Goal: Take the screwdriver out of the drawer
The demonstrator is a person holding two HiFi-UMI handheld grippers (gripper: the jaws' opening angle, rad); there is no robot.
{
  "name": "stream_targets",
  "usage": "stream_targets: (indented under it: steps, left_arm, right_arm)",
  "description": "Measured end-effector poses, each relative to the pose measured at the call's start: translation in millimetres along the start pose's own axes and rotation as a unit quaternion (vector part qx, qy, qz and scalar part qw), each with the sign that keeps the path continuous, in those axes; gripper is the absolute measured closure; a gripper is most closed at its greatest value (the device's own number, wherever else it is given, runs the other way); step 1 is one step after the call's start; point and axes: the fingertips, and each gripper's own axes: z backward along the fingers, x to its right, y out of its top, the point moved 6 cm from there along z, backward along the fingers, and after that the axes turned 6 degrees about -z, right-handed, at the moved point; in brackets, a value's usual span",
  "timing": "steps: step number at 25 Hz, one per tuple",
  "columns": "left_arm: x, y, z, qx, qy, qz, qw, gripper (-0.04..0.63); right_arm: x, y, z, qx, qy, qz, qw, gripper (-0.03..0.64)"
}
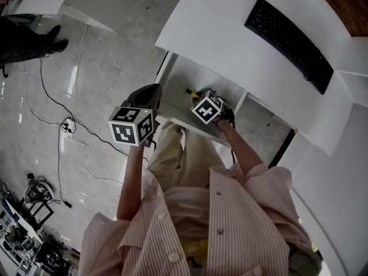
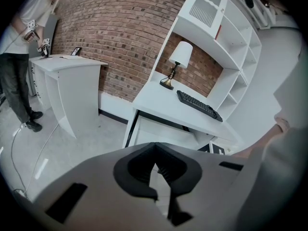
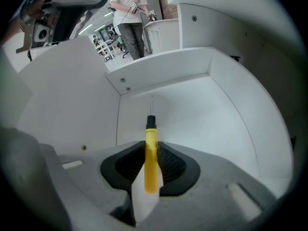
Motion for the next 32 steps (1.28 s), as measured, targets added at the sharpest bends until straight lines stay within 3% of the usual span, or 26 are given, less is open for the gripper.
stream_targets:
  steps: [8, 15, 24, 32]
  left_arm:
    - [8, 4, 10, 0.018, -0.007, 0.003, 0.9998, 0.595]
    - [14, 14, 23, 0.045, -0.009, -0.007, 0.9989, 0.595]
    - [20, 28, 50, 0.092, -0.010, -0.018, 0.9956, 0.595]
    - [29, 46, 72, 0.130, -0.012, -0.038, 0.9907, 0.595]
  right_arm:
    - [-2, 3, 33, 0.035, -0.006, -0.007, 0.999, 0.534]
    - [-10, 17, 77, 0.101, -0.004, -0.012, 0.995, 0.534]
    - [-23, 28, 135, 0.187, -0.013, -0.021, 0.982, 0.535]
    - [-35, 46, 185, 0.277, -0.015, -0.034, 0.960, 0.535]
